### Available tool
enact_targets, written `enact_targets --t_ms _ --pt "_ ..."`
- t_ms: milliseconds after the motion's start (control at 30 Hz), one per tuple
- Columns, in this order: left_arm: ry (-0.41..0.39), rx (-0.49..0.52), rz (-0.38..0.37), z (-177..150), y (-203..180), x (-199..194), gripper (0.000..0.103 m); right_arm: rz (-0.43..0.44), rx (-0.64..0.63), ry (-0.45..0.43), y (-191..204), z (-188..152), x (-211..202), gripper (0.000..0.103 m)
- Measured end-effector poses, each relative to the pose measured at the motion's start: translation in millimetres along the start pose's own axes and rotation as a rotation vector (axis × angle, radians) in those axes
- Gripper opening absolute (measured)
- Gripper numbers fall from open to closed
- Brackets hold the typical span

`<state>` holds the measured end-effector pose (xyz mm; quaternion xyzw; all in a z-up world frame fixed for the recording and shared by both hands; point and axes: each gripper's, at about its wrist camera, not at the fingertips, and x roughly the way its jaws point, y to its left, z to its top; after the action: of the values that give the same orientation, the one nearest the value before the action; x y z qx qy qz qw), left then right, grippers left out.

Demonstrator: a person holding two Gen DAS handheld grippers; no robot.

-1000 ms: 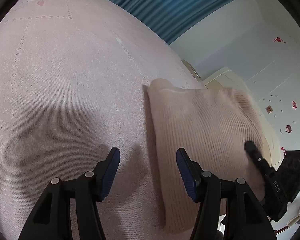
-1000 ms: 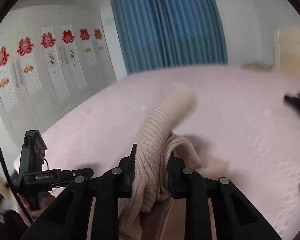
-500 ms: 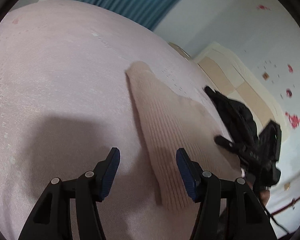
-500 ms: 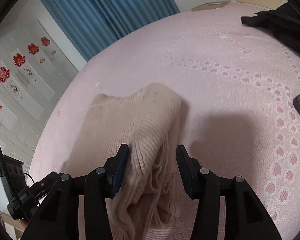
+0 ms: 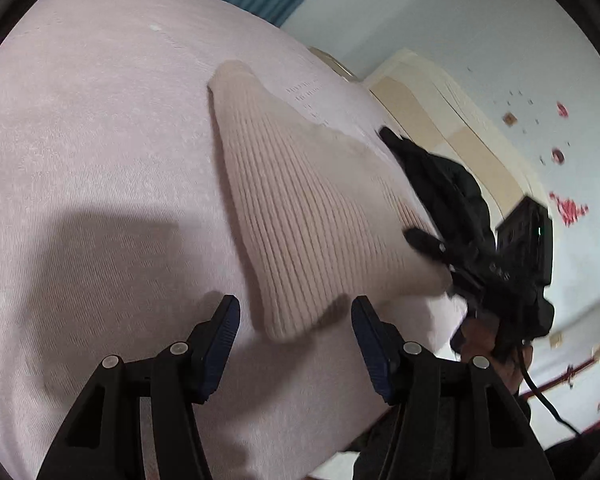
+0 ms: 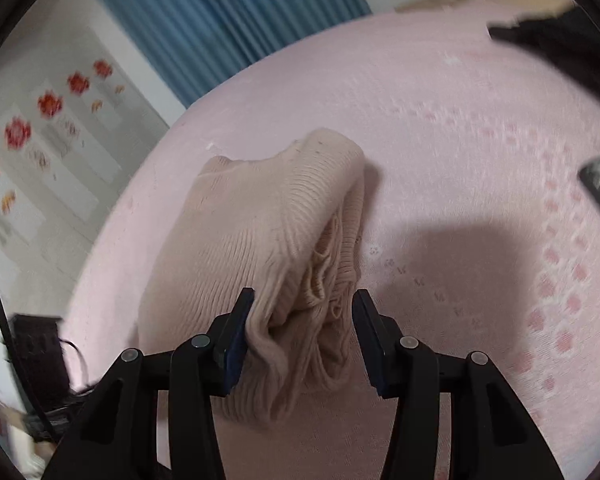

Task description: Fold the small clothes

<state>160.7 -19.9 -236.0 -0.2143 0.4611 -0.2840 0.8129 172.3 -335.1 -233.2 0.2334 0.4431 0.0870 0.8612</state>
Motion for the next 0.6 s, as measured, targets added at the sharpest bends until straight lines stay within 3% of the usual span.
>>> enact_targets --t_ms 67,200,333,600 --pt "-0.018 -0.012 0.027 11.5 2.7 3.9 0.057 0.007 0.028 0.011 -2.4 6.1 4.1 0.052" --pt "-0.024 -0.070 -0.022 40.2 12.4 17.9 0.059 -0.003 0.045 0.077 -3.4 27.3 31.1 0.057" --pt "-0.030 -0.062 -0.015 67.8 16.8 32.5 0.059 0.034 0.102 0.133 -14.0 37.4 58.4 0.063" --pt "-0.099 -0.145 -0.089 78.2 39.9 21.1 0.059 0.096 0.102 0.159 -19.2 42.7 81.1 0.070"
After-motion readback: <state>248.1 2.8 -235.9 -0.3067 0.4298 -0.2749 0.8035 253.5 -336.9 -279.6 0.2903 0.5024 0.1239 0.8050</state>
